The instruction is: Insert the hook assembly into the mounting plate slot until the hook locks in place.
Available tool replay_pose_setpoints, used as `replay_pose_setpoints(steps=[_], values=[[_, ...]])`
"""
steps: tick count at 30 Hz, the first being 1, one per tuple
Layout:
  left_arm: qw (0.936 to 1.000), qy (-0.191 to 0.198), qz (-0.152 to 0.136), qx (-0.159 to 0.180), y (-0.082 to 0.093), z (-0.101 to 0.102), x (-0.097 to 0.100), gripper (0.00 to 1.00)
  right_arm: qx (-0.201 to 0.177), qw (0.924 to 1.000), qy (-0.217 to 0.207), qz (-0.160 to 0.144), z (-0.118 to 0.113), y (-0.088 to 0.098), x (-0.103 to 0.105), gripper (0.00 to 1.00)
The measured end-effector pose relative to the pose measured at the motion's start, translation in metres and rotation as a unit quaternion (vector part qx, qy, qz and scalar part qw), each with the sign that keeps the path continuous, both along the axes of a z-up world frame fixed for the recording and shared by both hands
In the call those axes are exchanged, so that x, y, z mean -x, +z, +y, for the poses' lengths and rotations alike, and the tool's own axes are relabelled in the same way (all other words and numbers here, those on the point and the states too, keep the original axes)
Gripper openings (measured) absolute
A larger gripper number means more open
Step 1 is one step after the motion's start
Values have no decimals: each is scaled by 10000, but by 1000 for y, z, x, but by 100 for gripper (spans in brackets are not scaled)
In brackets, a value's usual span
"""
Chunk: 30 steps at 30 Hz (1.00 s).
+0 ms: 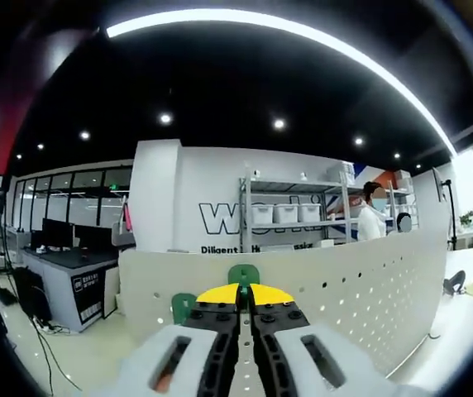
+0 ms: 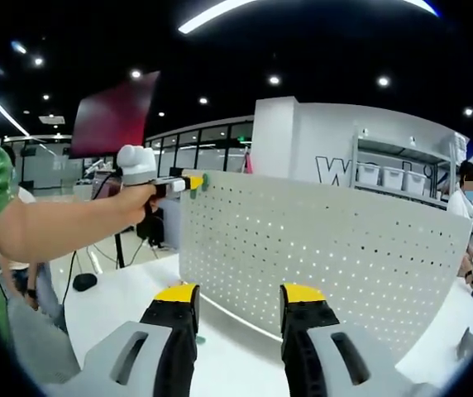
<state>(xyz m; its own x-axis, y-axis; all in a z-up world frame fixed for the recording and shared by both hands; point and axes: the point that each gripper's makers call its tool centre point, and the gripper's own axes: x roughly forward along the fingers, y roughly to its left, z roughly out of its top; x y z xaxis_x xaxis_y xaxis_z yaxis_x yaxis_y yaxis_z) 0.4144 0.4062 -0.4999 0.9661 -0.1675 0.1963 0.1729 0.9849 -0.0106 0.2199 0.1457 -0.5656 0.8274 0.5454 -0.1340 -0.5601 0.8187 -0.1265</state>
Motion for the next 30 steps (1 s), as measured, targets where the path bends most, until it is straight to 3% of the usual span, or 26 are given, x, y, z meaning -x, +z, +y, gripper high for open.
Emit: replay_pose_setpoints(steps=[30], values=[[9994,80,-20,-334,-14,-4,2,3,49,10000,-10,-54,-5,6,2,38]])
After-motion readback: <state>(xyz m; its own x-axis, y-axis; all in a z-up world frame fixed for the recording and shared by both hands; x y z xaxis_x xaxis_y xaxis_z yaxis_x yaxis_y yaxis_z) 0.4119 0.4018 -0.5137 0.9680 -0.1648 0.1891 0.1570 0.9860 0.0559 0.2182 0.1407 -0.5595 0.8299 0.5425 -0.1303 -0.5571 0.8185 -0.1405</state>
